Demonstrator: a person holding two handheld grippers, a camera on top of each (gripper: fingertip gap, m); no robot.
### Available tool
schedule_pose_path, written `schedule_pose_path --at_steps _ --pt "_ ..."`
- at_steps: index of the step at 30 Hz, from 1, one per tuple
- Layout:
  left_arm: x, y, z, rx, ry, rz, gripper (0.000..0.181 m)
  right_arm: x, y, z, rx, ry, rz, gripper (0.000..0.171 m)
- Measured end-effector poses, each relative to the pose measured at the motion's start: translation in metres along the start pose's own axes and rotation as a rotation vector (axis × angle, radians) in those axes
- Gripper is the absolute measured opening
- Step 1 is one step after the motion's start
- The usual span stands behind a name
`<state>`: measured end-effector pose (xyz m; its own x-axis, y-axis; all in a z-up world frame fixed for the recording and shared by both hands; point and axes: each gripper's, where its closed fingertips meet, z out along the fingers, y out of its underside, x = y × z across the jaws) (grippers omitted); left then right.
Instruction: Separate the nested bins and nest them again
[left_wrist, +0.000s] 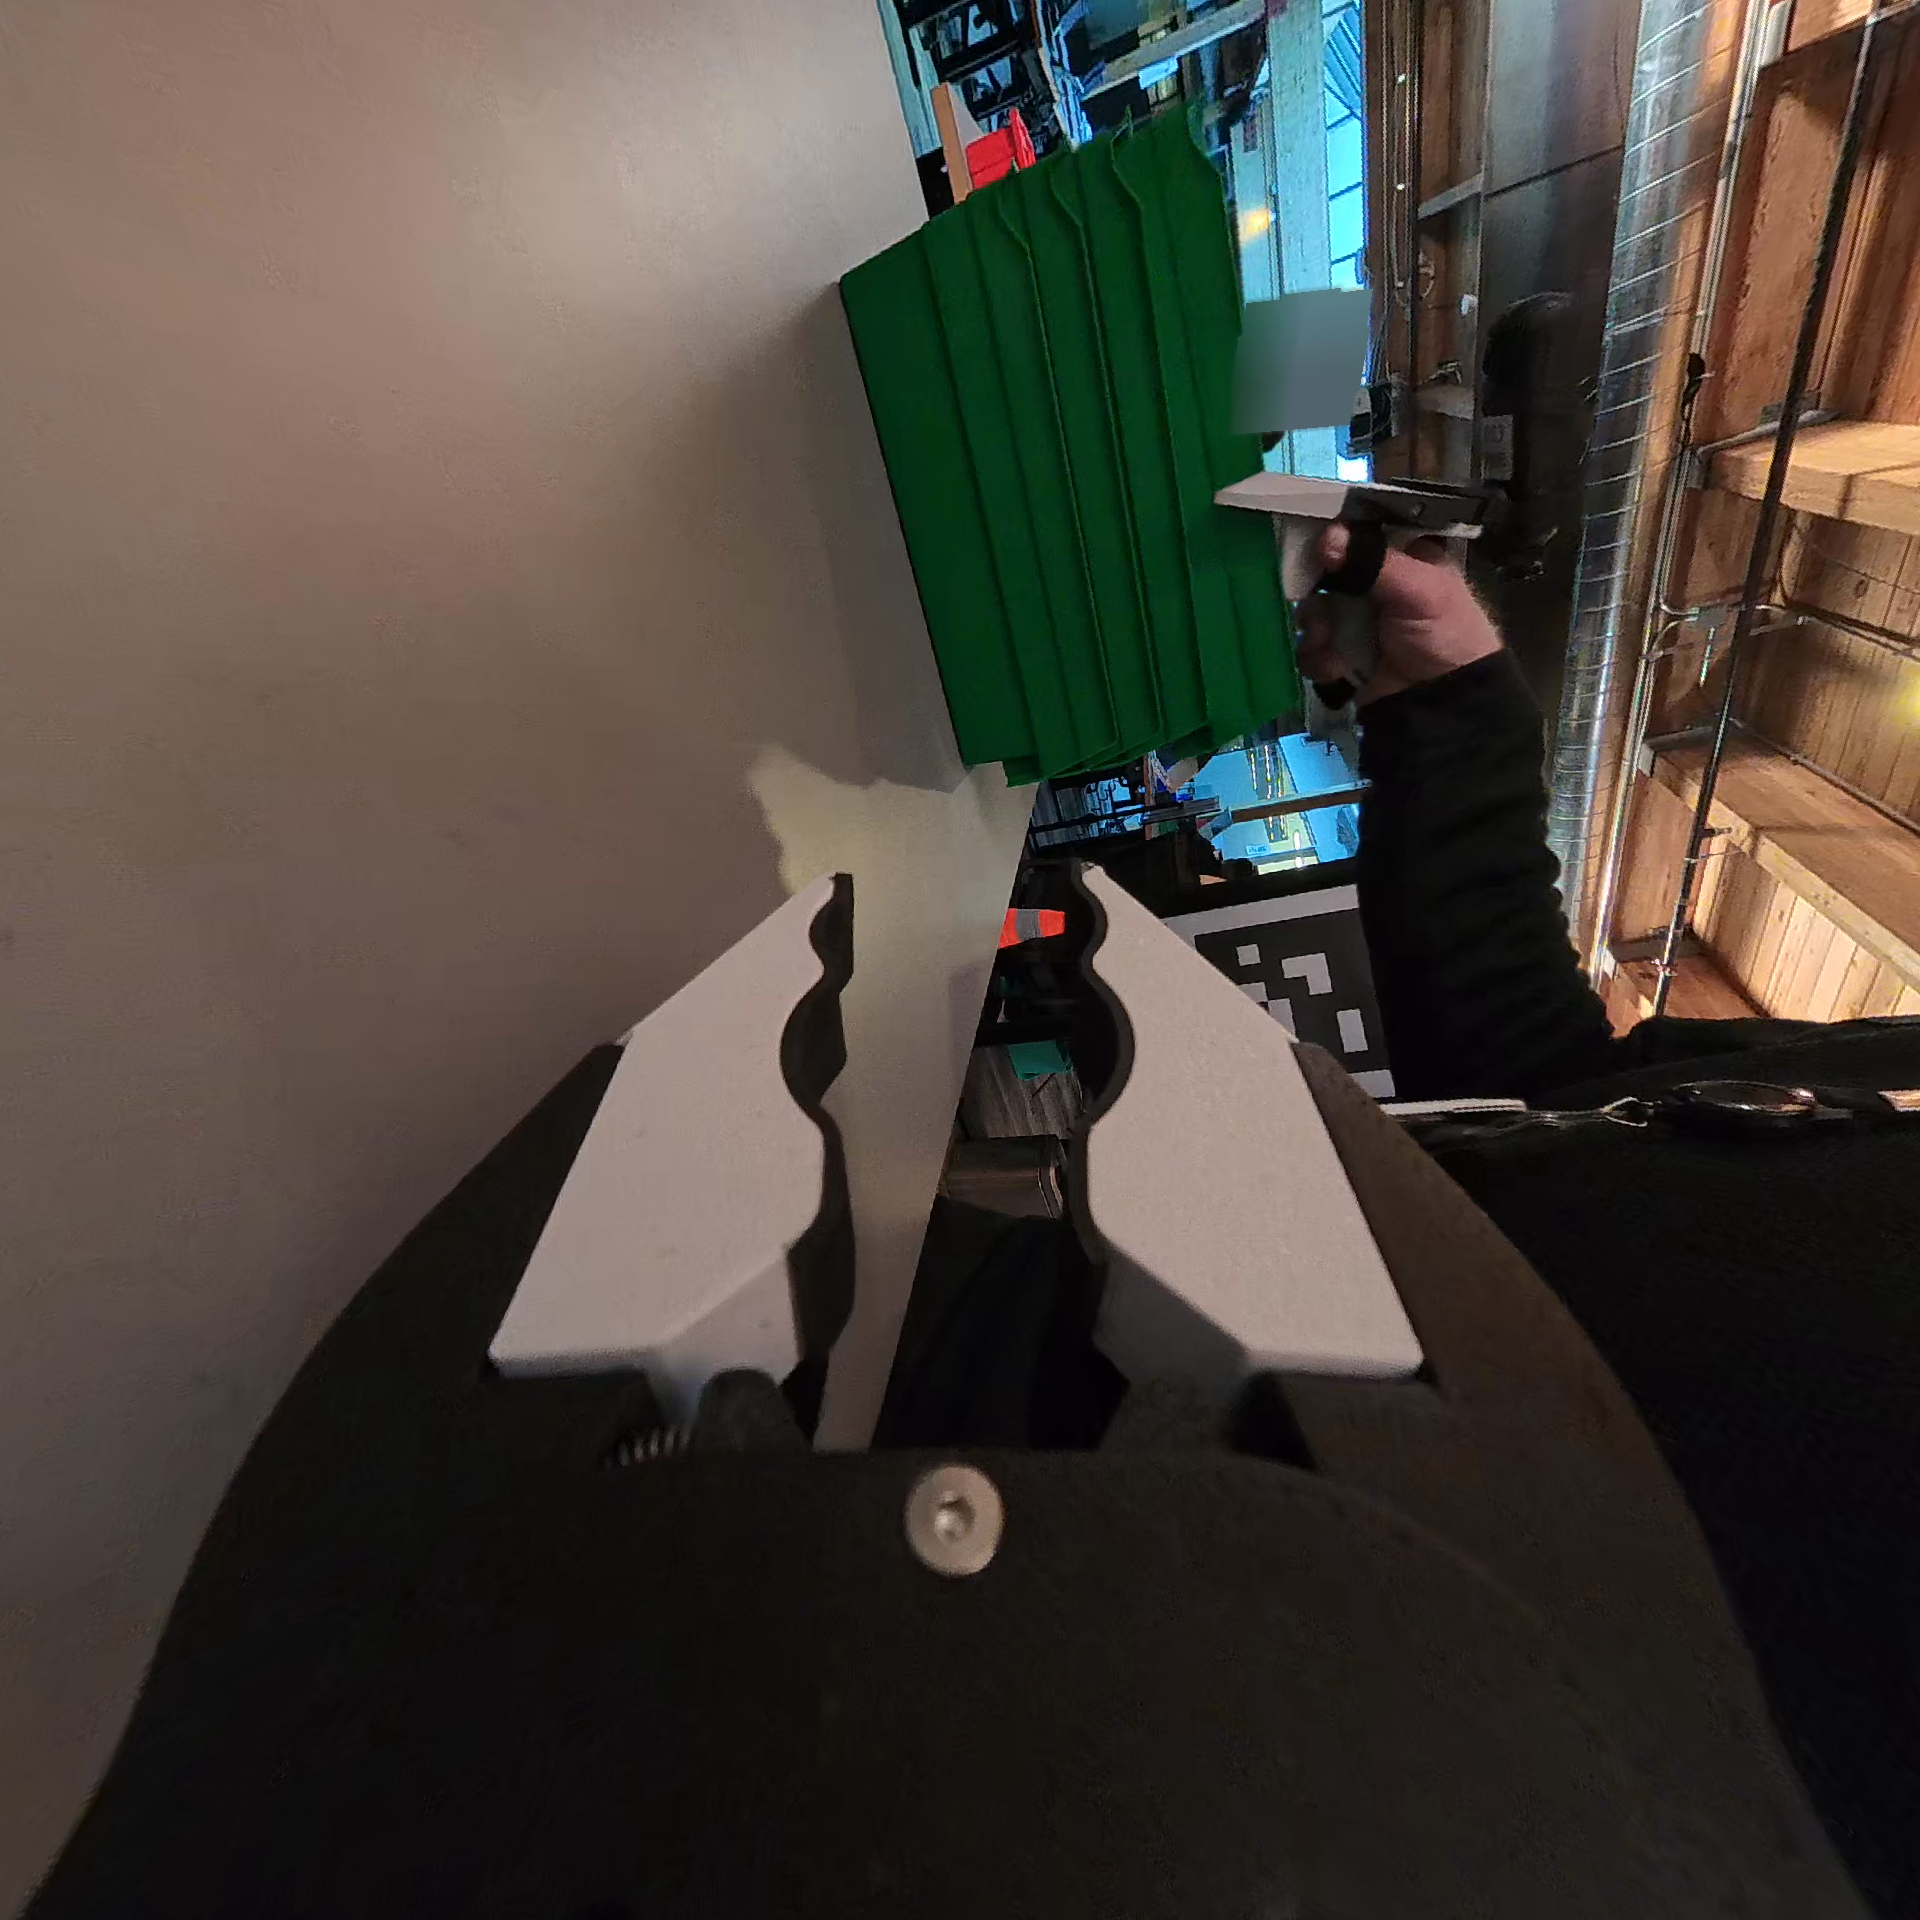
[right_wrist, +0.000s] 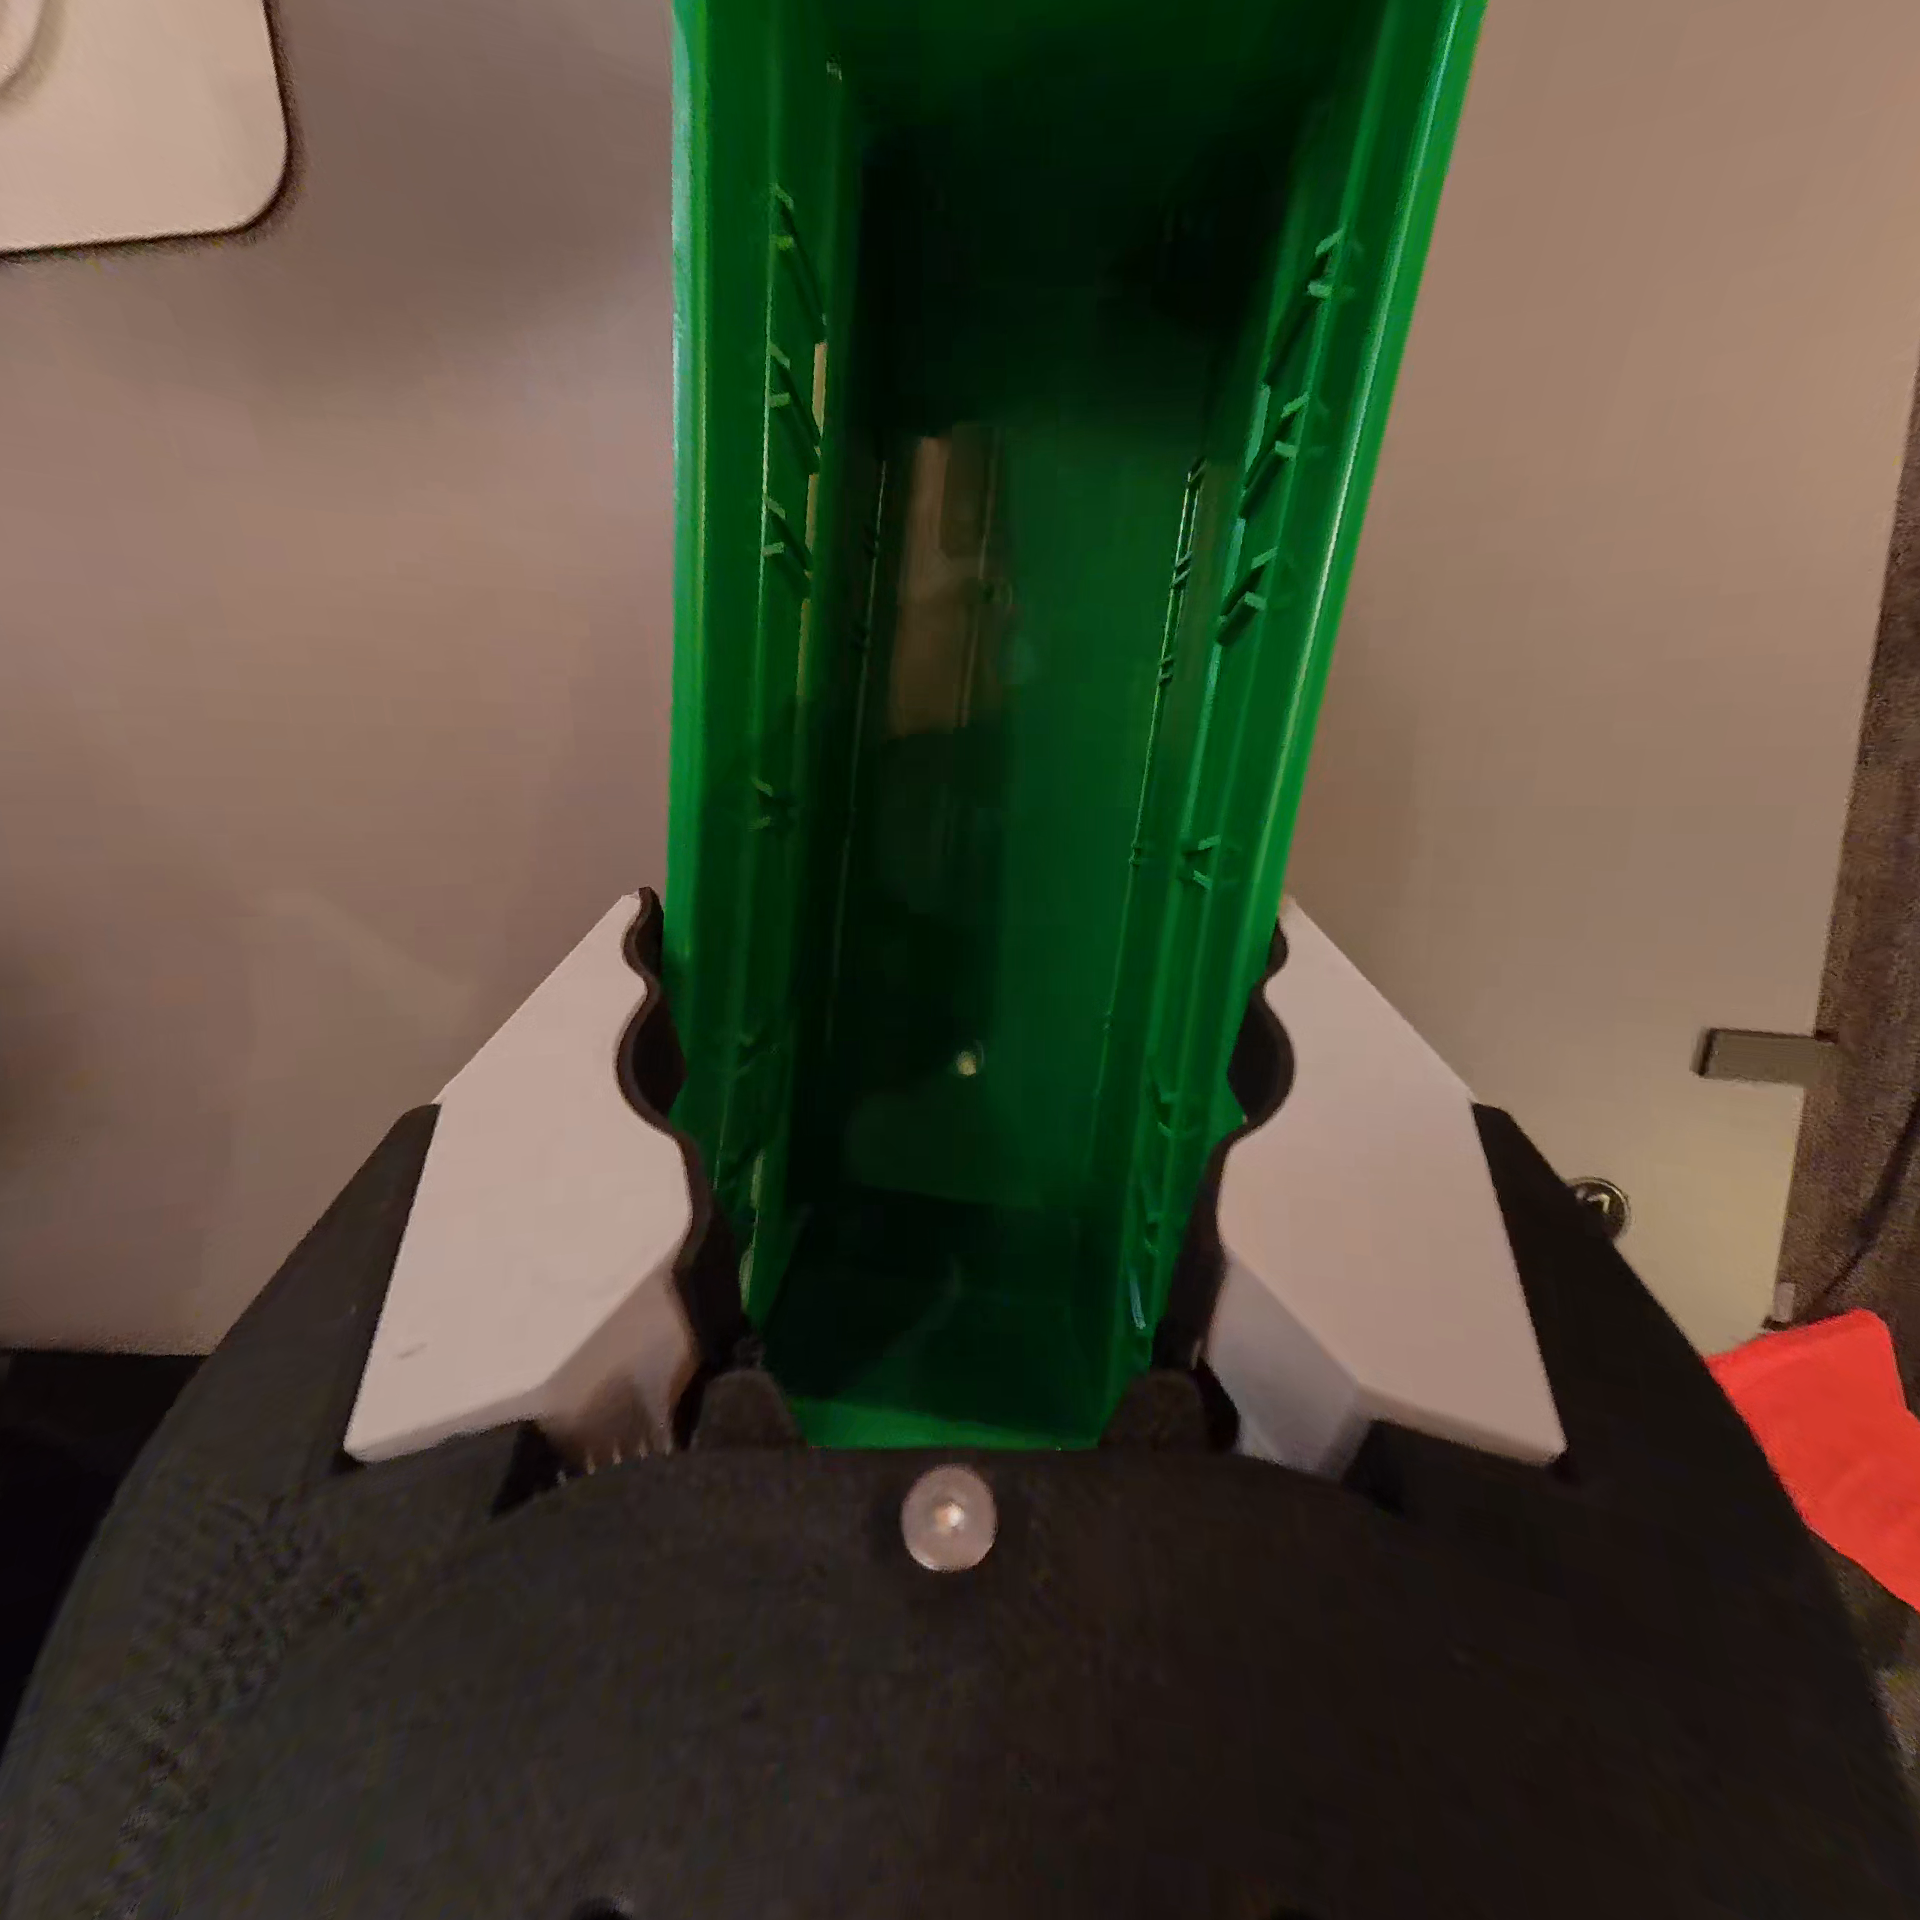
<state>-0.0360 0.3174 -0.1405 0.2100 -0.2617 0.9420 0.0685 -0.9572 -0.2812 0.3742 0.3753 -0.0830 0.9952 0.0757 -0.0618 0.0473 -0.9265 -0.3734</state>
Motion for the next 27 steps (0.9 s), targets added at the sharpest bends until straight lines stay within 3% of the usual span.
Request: schedule_pose_path --at_steps 9,12,19,27 --pt "0.001 0.002 0.005 0.003 0.008 -0.004 0.039 0.000 -0.005 0.007 0.048 -0.017 -0.003 0.116" --pt "0.000 0.002 0.007 0.000 0.010 -0.006 0.039 0.000 -0.008 0.004 0.090 -0.037 0.002 0.101" --pt "-0.001 0.002 0.009 -0.008 0.006 -0.008 0.039 -0.001 -0.017 -0.014 0.168 -0.006 0.010 0.102" --pt "0.001 0.003 0.014 -0.023 0.007 -0.002 0.039 0.002 -0.005 0.009 0.186 -0.014 0.031 0.107"
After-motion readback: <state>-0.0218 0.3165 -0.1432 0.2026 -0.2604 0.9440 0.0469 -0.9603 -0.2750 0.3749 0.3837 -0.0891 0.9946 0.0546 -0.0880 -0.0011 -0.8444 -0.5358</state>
